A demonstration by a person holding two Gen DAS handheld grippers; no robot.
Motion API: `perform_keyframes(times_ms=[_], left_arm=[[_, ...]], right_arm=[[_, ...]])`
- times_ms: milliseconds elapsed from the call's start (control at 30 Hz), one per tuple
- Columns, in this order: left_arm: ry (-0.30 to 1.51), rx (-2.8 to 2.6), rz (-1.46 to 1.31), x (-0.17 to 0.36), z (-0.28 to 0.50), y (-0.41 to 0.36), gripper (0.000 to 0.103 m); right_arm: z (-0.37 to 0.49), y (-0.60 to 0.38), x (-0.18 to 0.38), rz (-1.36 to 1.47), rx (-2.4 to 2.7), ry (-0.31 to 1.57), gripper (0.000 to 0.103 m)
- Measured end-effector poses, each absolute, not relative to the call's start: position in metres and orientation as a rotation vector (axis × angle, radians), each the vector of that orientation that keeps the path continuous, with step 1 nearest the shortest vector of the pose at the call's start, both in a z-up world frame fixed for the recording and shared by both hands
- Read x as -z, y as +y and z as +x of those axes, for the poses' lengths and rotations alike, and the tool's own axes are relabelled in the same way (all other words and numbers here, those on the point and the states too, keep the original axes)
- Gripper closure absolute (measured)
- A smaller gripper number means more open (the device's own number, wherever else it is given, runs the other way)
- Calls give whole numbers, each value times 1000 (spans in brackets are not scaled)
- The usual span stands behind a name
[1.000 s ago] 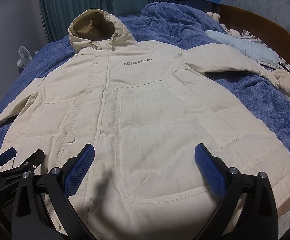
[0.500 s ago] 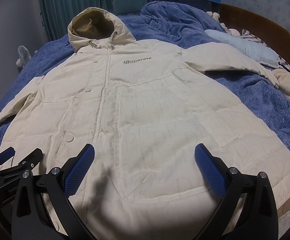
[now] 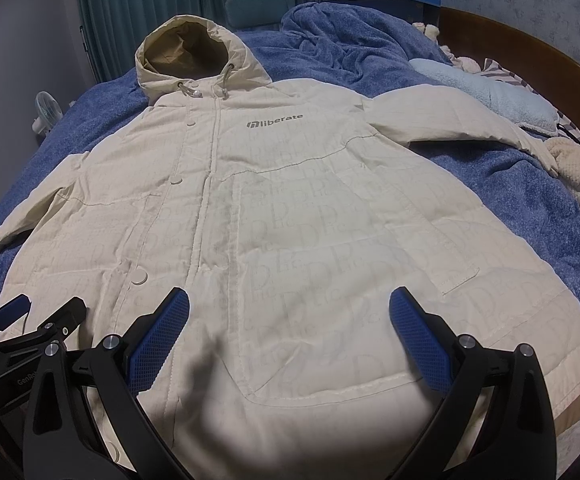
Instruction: Fold large clothes
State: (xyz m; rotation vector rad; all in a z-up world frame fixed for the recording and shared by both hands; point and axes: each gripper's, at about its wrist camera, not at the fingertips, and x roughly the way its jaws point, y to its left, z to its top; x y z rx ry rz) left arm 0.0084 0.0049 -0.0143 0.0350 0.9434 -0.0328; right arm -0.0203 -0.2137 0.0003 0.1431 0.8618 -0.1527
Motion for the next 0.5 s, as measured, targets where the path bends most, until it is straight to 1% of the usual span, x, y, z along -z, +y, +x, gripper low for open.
perform_keyframes(times_ms=[500], left_arm=[[943, 33, 35, 14, 9, 5, 7]], right_arm=[[-20, -214, -1, 141, 154, 861, 6]])
